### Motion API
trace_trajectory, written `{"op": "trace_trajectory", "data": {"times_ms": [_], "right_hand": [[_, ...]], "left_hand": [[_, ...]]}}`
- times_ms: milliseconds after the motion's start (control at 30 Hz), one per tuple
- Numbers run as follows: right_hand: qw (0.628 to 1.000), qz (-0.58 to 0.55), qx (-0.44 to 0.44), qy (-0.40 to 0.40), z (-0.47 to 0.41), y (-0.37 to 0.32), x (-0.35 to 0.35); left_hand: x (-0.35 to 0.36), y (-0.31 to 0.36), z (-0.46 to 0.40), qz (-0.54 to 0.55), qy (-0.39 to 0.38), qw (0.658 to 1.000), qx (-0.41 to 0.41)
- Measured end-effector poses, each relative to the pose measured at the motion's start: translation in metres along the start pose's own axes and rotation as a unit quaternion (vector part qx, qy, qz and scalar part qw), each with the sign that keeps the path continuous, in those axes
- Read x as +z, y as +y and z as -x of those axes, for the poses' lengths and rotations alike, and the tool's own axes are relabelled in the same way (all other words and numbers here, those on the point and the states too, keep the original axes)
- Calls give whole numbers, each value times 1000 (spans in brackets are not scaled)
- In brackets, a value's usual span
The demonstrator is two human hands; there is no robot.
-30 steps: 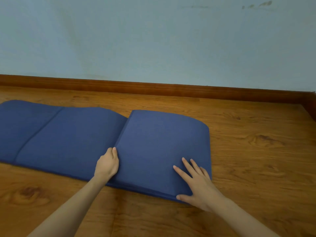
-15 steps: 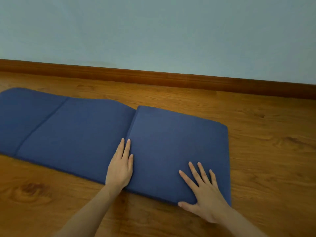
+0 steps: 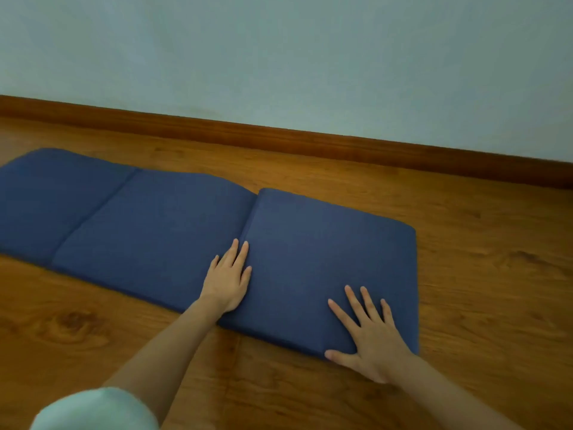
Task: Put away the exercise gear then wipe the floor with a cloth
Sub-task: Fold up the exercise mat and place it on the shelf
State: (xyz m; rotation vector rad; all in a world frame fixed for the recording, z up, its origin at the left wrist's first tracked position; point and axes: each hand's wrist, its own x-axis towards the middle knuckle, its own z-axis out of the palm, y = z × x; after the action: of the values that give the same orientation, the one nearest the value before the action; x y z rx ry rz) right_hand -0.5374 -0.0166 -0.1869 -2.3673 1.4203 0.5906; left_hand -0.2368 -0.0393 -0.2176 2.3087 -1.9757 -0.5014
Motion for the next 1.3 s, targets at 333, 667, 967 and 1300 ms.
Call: {"op": "trace_trajectory", "data": {"times_ms": [333, 667, 967, 1300], "right_hand": [[996, -54, -71, 11, 4, -66, -43], [988, -6, -70, 136, -36, -179, -40], [994, 40, -73, 69, -59, -185, -20], [986, 93, -29, 132, -88, -199, 1]], "left_hand": [[-33, -42, 53, 261, 114, 958, -40], [-28, -91, 75, 123, -31, 992, -7], [-8, -85, 65, -7, -21, 999, -34], [-6, -80, 65, -195, -40, 980, -3]]}}
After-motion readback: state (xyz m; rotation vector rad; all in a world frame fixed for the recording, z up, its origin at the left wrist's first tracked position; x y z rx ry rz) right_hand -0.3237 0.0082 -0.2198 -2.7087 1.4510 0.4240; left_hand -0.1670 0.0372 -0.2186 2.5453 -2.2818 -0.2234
